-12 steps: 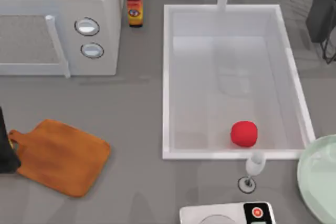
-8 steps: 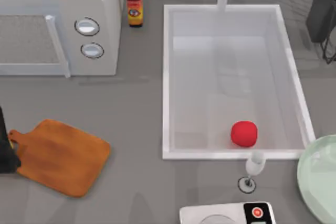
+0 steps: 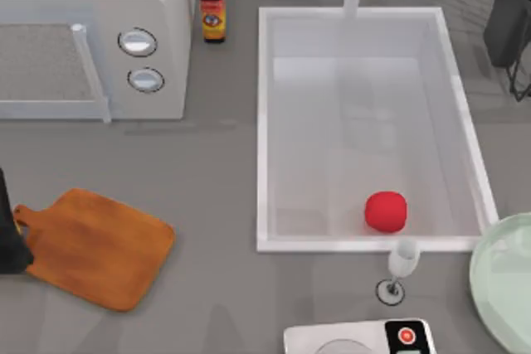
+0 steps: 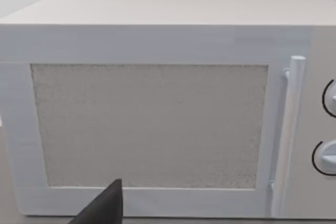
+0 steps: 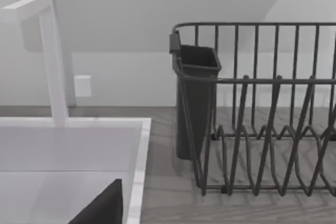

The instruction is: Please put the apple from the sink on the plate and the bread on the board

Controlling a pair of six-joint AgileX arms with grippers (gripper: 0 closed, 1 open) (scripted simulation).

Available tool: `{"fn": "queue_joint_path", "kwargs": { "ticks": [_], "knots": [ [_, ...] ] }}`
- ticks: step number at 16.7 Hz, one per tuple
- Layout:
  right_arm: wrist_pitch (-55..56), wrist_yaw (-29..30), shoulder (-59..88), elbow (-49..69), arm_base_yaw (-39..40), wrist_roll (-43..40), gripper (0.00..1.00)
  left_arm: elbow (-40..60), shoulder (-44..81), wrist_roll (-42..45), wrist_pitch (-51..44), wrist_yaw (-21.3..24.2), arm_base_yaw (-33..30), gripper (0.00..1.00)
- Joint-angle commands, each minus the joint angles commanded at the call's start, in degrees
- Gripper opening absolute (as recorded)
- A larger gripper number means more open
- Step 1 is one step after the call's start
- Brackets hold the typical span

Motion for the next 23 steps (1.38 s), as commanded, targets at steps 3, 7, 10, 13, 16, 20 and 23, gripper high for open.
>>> {"fn": "queue_joint_path", "kwargs": {
  "ticks": [3, 7, 10, 13, 16, 20, 23],
  "knots": [
    [0.0, 0.0, 0.0, 0.0, 0.0, 0.0, 1.00, 0.0, 0.0, 0.0, 0.0, 0.0, 0.0, 1.00],
    [0.0, 0.0, 0.0, 0.0, 0.0, 0.0, 1.00, 0.0, 0.0, 0.0, 0.0, 0.0, 0.0, 1.00],
    [0.0, 0.0, 0.0, 0.0, 0.0, 0.0, 1.00, 0.0, 0.0, 0.0, 0.0, 0.0, 0.0, 1.00],
    [-0.4, 0.0, 0.6, 0.6, 0.2, 0.2, 1.00, 0.0, 0.0, 0.0, 0.0, 0.0, 0.0, 1.00],
    [-3.8, 0.0, 5.9, 5.6, 1.6, 1.7, 1.00, 0.0, 0.0, 0.0, 0.0, 0.0, 0.0, 1.00],
    [-12.2, 0.0, 21.3, 18.4, 5.1, 5.4, 1.00, 0.0, 0.0, 0.0, 0.0, 0.0, 0.0, 1.00],
    [-20.4, 0.0, 37.6, 30.8, 8.6, 8.9, 1.00, 0.0, 0.0, 0.0, 0.0, 0.0, 0.0, 1.00]
  ]
}}
